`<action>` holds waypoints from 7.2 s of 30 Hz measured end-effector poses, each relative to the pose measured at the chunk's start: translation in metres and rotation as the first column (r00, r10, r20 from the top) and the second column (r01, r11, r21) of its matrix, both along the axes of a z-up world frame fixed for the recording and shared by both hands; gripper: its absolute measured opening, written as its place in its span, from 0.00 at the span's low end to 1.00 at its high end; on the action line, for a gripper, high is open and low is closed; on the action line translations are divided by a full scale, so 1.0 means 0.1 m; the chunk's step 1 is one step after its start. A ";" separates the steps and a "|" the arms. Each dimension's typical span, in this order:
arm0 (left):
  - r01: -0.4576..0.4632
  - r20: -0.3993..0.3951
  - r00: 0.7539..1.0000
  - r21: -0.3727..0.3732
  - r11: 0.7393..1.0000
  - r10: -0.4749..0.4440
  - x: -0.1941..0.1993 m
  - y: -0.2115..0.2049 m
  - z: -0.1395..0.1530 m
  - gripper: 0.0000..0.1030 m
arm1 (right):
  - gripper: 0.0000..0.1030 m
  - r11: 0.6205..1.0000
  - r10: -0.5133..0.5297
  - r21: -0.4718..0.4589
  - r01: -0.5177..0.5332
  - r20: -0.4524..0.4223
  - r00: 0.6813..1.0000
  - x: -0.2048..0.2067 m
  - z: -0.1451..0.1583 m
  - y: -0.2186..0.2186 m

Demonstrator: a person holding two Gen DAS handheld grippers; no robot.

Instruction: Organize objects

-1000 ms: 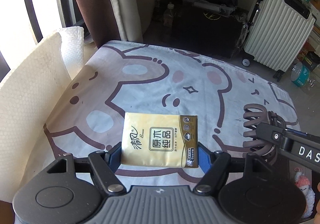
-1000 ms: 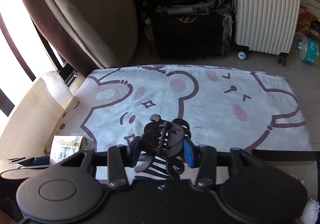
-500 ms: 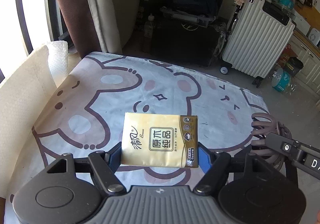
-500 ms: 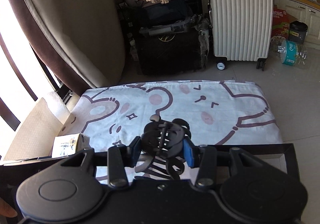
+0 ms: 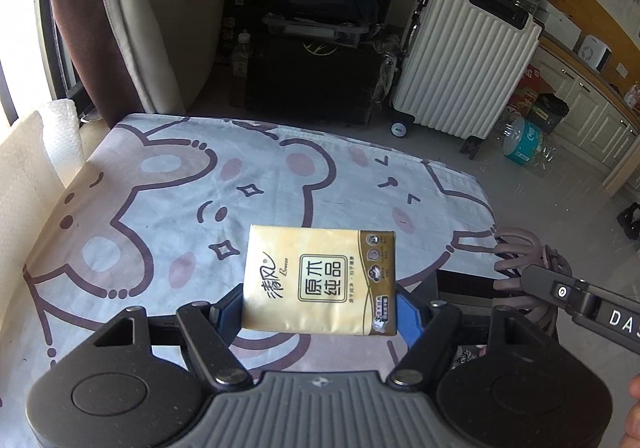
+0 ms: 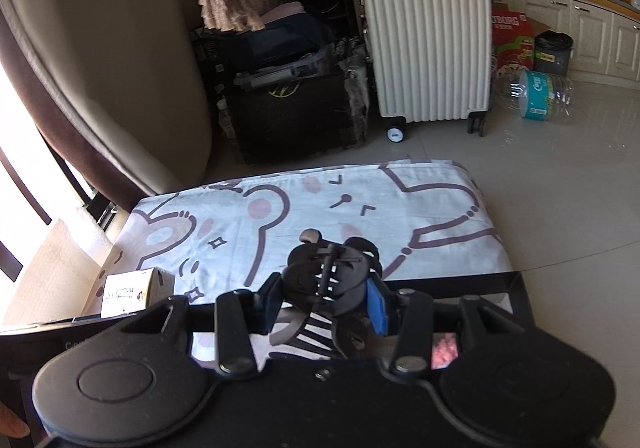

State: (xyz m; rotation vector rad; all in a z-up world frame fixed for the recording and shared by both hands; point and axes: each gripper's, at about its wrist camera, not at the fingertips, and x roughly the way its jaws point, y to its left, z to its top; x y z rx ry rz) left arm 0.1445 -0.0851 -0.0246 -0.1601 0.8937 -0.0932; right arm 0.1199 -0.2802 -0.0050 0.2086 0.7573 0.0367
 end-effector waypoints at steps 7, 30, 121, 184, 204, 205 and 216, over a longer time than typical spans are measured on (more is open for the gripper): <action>0.033 -0.006 0.999 -0.008 0.999 -0.033 0.03 -0.22 -0.05 0.72 | 0.44 0.998 -0.058 0.029 0.060 -0.059 0.997 0.02 -0.25 -0.31; 0.080 -0.015 0.997 -0.013 0.997 -0.080 0.15 -0.35 -0.16 0.72 | 0.51 0.999 0.001 -0.031 -0.008 -0.199 0.980 0.46 -0.86 -0.16; 0.201 0.015 0.979 0.070 0.977 -0.203 -0.08 -0.74 0.00 0.94 | 0.51 0.953 -0.299 -0.059 0.296 -0.043 0.953 -0.53 -0.14 -0.90; 0.223 -0.016 0.975 0.168 0.960 -0.224 -0.58 -0.57 -0.06 1.00 | 1.00 0.937 -0.293 -0.230 0.263 -0.109 0.950 -1.08 -0.18 -0.65; 0.231 -0.032 0.973 0.179 0.957 -0.229 -0.57 -0.58 -0.10 1.00 | 1.00 0.942 -0.281 -0.228 0.247 -0.128 0.951 -1.05 -0.21 -0.62; 0.230 -0.032 0.973 0.178 0.957 -0.228 -0.57 -0.58 -0.10 1.00 | 1.00 0.942 -0.280 -0.228 0.247 -0.127 0.951 -1.05 -0.21 -0.63; 0.237 -0.033 0.971 0.180 0.955 -0.235 -0.58 -0.58 -0.11 1.00 | 1.00 0.941 -0.282 -0.228 0.248 -0.128 0.951 -1.05 -0.21 -0.62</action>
